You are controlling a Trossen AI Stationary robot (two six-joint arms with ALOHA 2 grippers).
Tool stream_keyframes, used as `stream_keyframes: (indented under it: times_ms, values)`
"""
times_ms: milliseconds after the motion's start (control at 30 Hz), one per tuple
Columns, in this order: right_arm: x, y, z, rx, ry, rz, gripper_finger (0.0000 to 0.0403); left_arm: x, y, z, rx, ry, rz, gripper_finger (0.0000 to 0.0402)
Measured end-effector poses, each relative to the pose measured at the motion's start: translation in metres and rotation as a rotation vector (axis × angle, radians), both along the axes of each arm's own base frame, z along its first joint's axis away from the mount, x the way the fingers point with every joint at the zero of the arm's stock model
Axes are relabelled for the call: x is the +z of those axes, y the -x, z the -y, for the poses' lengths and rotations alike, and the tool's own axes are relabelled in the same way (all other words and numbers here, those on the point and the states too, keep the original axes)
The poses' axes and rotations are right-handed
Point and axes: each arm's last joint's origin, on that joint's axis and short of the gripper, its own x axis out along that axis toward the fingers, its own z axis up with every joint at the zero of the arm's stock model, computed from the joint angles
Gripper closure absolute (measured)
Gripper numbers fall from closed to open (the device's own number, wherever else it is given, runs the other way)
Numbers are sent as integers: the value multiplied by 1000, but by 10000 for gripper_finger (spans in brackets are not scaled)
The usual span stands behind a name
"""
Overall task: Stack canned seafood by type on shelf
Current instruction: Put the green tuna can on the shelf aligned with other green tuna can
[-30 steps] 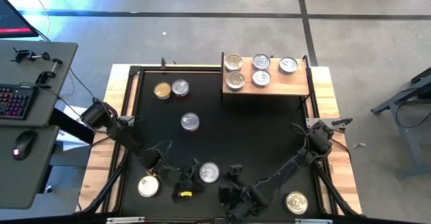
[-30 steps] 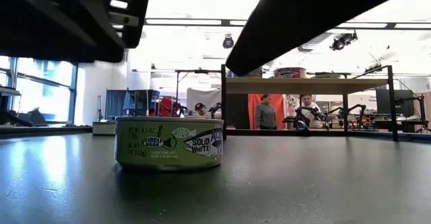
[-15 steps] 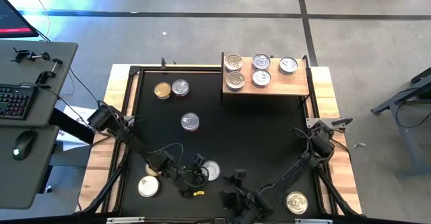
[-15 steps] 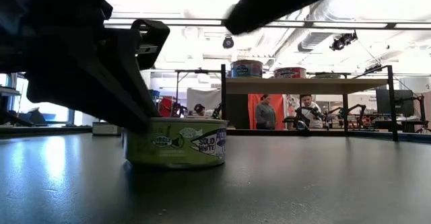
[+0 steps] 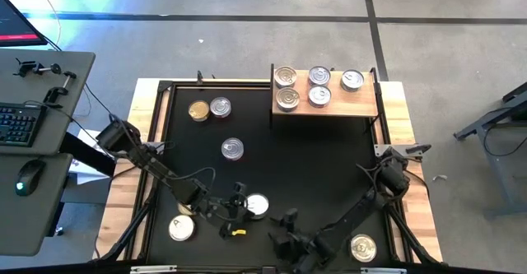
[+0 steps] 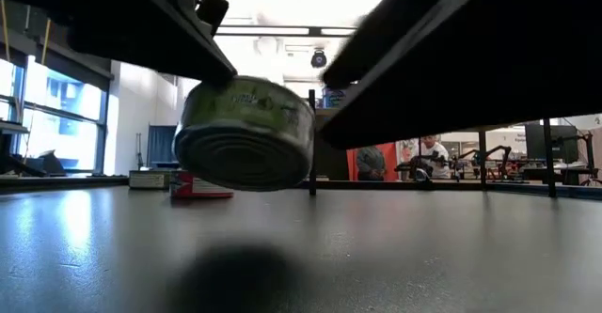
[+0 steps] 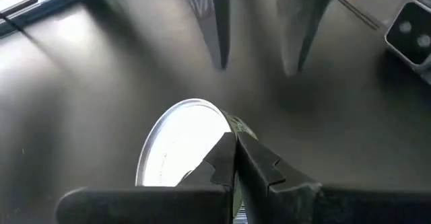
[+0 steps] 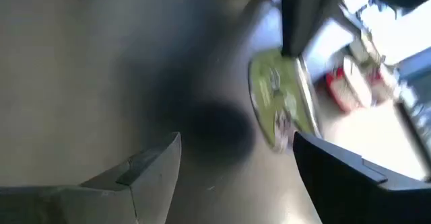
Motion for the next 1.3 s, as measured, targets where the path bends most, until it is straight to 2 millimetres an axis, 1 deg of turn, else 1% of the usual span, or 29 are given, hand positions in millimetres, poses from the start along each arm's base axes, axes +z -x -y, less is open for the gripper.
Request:
stream_keyframes:
  times_ms: [133, 300, 467, 533, 600, 667, 867, 967, 1033, 1100, 1200, 1300]
  values:
    - [1, -13, 13, 41, 108, -48, 124, 1, -1, -1, 11, 33, -3, 401]
    - [-1, -27, 34, 17, 136, -79, 124, -2, 0, -2, 5, 59, 19, 401]
    - [0, -39, 44, 2, 77, -62, 124, -6, 3, -3, 13, 73, 13, 401]
    - [0, -43, 47, 7, 44, -65, 130, -5, 2, -3, 14, 73, 14, 401]
    - [0, -45, 50, -7, 19, -57, 146, -5, 2, -3, 14, 77, 23, 401]
    - [0, -47, 52, -27, -7, -46, 174, -4, 2, -3, 17, 80, 31, 401]
    - [0, -48, 53, -68, -141, -27, 287, -1, 2, -5, 50, 60, 46, 401]
    - [4, -41, 51, -95, -150, -35, 289, 7, 10, -10, 87, 41, 14, 401]
    - [14, -33, 47, -127, -169, -37, 289, 13, 17, -15, 128, 28, -22, 401]
    - [34, -20, 43, -176, -174, -40, 289, 19, 25, -20, 177, 10, -44, 401]
    - [72, 4, 42, -282, -175, -43, 289, 26, 35, -24, 246, -29, -44, 401]
    - [113, 28, 53, -434, -167, -54, 289, 29, 40, -22, 276, -43, -26, 401]
